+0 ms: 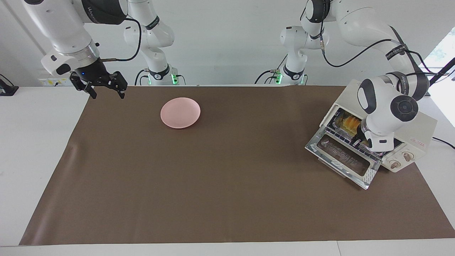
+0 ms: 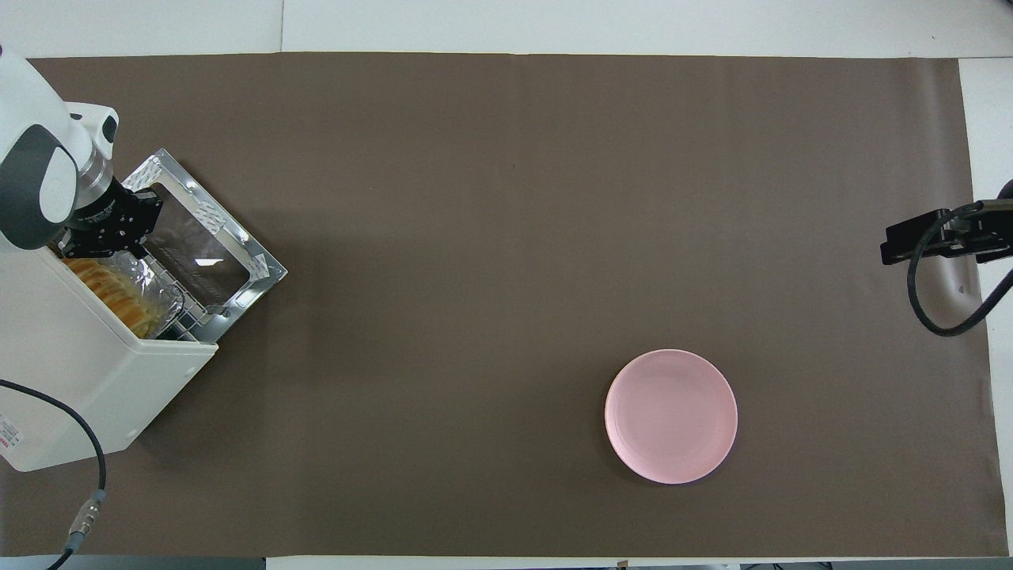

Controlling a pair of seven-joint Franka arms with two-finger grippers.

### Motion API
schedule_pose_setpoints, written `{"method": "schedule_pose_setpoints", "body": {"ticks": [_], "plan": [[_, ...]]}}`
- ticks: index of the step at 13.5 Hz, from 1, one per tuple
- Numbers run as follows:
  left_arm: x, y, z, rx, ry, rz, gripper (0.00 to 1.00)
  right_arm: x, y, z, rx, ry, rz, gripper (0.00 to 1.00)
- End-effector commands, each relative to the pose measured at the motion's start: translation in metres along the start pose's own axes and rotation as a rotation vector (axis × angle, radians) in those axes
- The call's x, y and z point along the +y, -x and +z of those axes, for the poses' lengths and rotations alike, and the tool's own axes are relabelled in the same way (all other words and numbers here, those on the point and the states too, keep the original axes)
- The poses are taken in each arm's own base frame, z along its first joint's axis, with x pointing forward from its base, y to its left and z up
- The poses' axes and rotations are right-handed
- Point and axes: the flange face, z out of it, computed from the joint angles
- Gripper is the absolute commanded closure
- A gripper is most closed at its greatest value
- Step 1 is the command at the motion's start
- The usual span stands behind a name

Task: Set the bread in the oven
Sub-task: 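Lower the foil tray into the oven and open the left gripper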

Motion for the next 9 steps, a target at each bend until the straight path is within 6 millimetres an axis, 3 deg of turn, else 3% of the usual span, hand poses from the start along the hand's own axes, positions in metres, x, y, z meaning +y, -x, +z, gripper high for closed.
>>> {"method": "schedule_pose_setpoints", "body": {"ticks": [1, 6, 7, 8, 9], "plan": [[-0.0026, -0.0004, 0.0084, 0.009, -0.02, 0.016, 1.0, 0.0038, 0.0027, 0.0, -0.009, 0.008, -0.018, 0.0], [-0.0025, -0.0024, 0.0052, 0.02, -0.015, 0.016, 1.0, 0.003, 0.0026, 0.0, -0.009, 0.008, -0.02, 0.0], [-0.0024, -0.0025, 0.0051, 0.021, -0.014, 0.021, 0.65, 0.0038, 0.0027, 0.0, -0.009, 0.008, -0.018, 0.0], [-0.0028, -0.0027, 0.0033, 0.025, -0.012, 0.051, 0.01, 0.0038, 0.0027, 0.0, -0.009, 0.008, -0.018, 0.0], [-0.0029, -0.0034, 0.0004, 0.031, -0.01, 0.067, 0.0, 0.003, 0.0026, 0.0, -0.009, 0.008, -0.02, 0.0]]}}
